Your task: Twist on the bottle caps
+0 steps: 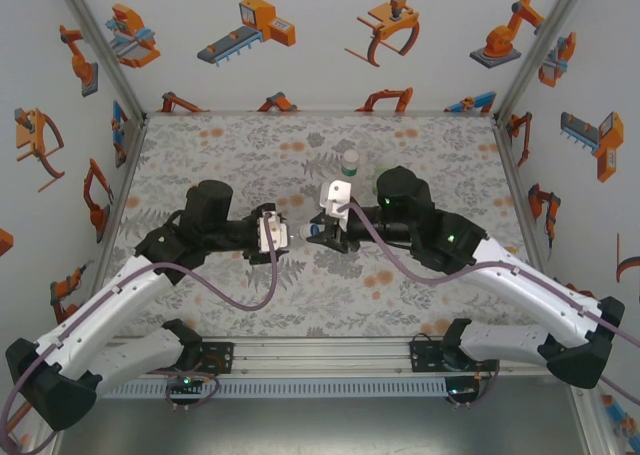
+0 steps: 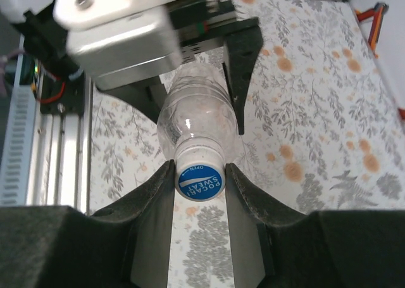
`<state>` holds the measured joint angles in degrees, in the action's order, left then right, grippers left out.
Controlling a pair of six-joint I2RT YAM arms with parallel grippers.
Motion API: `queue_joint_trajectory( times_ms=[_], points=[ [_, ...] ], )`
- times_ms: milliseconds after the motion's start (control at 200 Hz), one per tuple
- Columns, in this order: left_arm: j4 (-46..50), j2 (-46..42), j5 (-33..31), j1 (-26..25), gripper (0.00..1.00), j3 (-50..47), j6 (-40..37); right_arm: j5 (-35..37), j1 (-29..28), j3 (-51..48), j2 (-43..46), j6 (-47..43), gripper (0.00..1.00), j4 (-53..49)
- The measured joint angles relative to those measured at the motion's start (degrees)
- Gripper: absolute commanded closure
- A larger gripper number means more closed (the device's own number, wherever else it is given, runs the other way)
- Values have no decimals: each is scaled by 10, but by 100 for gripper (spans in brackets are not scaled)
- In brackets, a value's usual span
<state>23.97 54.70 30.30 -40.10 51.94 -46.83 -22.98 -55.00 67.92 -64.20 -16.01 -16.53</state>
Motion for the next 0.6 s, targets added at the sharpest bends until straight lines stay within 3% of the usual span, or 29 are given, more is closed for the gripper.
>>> queue_joint_trajectory(
  times_ms=[275,601],
  points=[
    [-12,-8,-71,1,100,-10,11,98,0,-19,-20,260,100,64],
    [-14,-8,-148,0,100,-15,27,209,11,-23,-61,616,100,94]
  ],
)
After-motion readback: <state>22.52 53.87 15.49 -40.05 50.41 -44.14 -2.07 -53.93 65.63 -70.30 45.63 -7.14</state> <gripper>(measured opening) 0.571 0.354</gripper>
